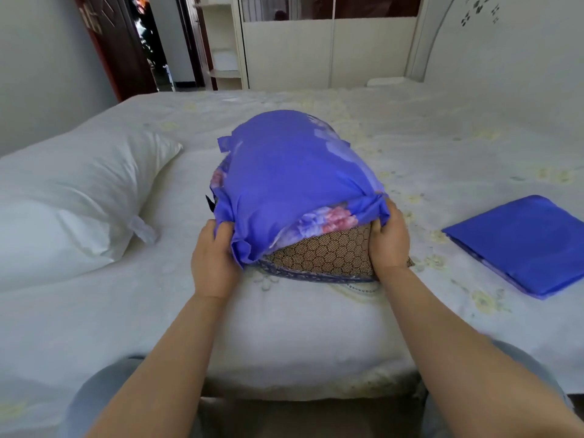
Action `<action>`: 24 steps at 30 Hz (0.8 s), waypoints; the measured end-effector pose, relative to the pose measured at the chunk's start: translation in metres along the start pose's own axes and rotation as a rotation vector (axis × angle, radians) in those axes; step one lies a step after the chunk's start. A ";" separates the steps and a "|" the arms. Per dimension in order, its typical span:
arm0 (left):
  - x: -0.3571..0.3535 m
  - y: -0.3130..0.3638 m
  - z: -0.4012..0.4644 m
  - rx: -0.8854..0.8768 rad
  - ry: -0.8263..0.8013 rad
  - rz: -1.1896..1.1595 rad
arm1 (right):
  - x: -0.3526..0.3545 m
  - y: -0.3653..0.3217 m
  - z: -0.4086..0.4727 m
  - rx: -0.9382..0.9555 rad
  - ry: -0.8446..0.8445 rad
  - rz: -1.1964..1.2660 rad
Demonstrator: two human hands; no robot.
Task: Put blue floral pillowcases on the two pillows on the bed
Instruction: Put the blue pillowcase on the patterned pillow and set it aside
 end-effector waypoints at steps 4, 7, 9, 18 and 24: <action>-0.014 -0.058 -0.030 0.341 -0.097 -0.126 | -0.013 -0.002 0.009 0.121 -0.078 -0.174; 0.006 -0.047 -0.030 0.221 0.006 -0.086 | 0.005 -0.040 -0.006 0.409 0.017 -0.146; 0.018 -0.031 -0.026 0.096 0.064 -0.103 | 0.005 -0.048 -0.018 0.477 -0.065 -0.154; 0.045 -0.032 -0.048 -0.013 -0.131 -0.016 | 0.064 -0.038 -0.049 0.413 0.066 -0.045; 0.029 -0.063 -0.059 0.198 -0.398 0.118 | 0.041 0.024 -0.065 0.084 -0.121 -0.455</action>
Point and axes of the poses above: each hand's wrist, its own z-axis towards the middle knuckle, its own x-axis out of the back of the hand, y = z × x, the point moved 8 cm from there along z, towards the middle knuckle, and after that the axes turned 4 degrees about -x, right-handed, at the moved point
